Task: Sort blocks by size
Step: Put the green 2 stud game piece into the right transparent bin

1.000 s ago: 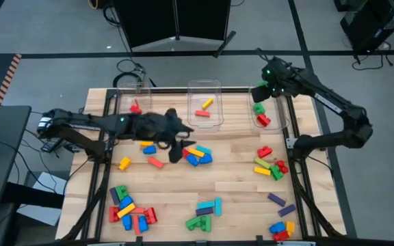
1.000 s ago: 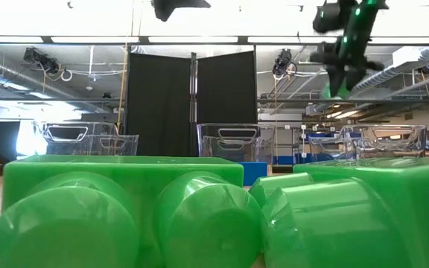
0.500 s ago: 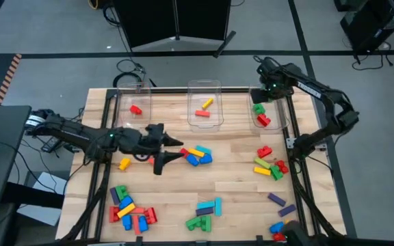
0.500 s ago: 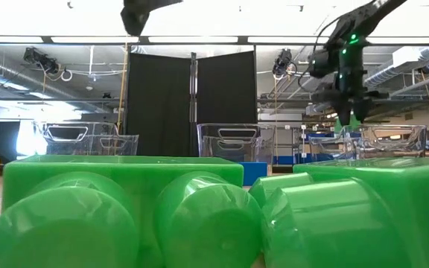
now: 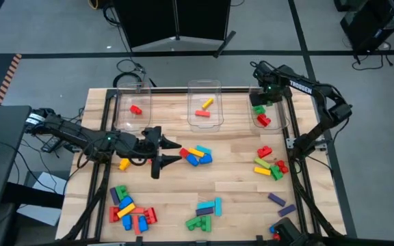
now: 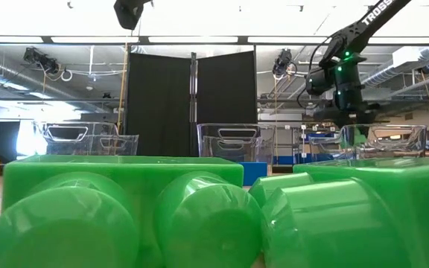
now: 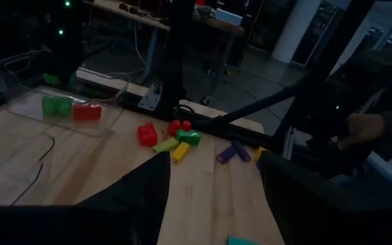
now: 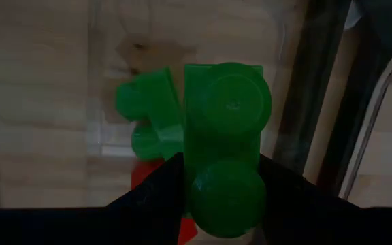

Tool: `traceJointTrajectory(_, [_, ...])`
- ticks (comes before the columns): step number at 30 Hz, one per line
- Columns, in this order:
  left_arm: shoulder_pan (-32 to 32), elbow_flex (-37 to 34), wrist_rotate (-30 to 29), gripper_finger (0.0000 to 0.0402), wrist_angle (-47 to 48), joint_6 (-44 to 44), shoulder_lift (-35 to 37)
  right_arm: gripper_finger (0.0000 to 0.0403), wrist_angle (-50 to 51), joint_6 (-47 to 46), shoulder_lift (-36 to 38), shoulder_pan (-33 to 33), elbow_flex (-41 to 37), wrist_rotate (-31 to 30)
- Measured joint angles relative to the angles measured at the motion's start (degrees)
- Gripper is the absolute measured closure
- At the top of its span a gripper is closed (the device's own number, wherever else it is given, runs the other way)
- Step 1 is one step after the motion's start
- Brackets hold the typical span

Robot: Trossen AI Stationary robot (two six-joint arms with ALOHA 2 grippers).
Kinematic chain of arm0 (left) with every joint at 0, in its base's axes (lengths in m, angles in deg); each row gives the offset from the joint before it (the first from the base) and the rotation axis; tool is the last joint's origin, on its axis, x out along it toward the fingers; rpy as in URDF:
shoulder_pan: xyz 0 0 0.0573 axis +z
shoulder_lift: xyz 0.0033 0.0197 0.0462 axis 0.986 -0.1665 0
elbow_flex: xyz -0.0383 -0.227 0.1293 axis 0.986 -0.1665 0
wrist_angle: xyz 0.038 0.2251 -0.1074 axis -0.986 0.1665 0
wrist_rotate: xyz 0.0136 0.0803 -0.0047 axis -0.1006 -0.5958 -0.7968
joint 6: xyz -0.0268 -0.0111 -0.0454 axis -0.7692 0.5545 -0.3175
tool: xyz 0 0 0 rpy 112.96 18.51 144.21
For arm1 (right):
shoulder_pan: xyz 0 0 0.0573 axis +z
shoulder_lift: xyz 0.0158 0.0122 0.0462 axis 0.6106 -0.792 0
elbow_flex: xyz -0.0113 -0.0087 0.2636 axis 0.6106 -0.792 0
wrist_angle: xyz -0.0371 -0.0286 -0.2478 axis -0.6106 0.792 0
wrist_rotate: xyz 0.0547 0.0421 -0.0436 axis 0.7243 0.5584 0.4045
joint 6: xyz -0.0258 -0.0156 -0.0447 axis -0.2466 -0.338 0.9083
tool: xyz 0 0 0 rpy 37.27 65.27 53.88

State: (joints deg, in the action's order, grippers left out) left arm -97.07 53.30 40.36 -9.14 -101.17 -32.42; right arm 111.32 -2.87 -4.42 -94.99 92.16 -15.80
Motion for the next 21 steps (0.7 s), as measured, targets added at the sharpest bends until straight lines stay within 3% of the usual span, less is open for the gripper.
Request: traceJointTrajectory(21, [-0.36,0.02,0.02,0.0168,0.04,0.13,-0.02,0.0233,-6.58,-0.57,-1.41,2.93,-7.97,-3.28])
